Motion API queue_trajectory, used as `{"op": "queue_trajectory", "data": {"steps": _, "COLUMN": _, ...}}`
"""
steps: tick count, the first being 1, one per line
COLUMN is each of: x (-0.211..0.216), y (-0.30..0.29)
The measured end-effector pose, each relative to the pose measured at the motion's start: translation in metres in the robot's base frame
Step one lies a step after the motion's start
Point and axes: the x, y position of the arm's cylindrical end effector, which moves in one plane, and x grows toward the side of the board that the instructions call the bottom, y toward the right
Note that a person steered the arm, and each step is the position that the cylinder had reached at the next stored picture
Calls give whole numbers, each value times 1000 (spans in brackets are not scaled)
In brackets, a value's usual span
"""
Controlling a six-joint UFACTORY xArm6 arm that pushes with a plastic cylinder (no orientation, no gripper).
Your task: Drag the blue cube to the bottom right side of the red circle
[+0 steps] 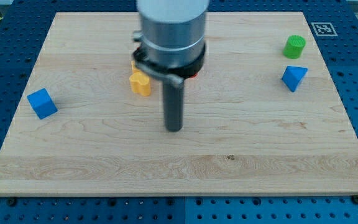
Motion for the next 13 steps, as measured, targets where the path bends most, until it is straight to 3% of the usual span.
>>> {"op": "queue_trajectory", "data": {"steps": 2, "x": 47, "y": -158}}
{"op": "queue_trajectory", "data": {"steps": 3, "x": 43, "y": -253}}
{"op": "queue_trajectory", "data": {"steps": 4, "x": 34, "y": -273}}
{"op": "queue_trajectory", "data": {"steps": 5, "x": 20, "y": -273}}
{"op": "queue_trajectory", "data": {"steps": 7, "x": -61, "y": -263}}
{"op": "queue_trajectory", "data": {"steps": 9, "x": -61, "y": -100}}
{"op": "queue_trajectory", "data": {"steps": 12, "x": -53, "y": -160}}
{"op": "queue_trajectory", "data": {"steps": 13, "x": -30, "y": -103}}
